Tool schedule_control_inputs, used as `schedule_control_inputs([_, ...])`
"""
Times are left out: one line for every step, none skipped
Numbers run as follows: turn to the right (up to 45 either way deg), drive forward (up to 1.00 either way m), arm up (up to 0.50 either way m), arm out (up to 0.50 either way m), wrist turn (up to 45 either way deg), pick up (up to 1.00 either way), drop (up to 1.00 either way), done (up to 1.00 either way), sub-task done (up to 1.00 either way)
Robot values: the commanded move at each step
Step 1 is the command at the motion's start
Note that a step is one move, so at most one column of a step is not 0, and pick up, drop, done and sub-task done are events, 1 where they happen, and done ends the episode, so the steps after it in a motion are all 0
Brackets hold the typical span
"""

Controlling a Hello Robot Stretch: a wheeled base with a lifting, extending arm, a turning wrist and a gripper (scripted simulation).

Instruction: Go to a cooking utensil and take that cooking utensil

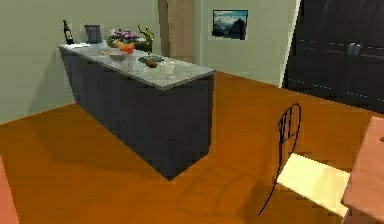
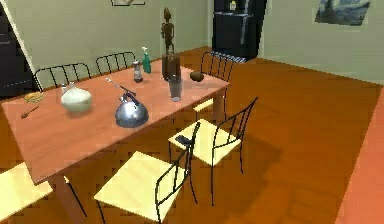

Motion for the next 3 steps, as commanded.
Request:
schedule_control_inputs([-15.0,0.0,0.0,0.0,0.0,0.0,0.0,0.0,0.0])
schedule_control_inputs([45.0,0.0,0.0,0.0,0.0,0.0,0.0,0.0,0.0])
schedule_control_inputs([45.0,0.0,0.0,0.0,0.0,0.0,0.0,0.0,0.0])
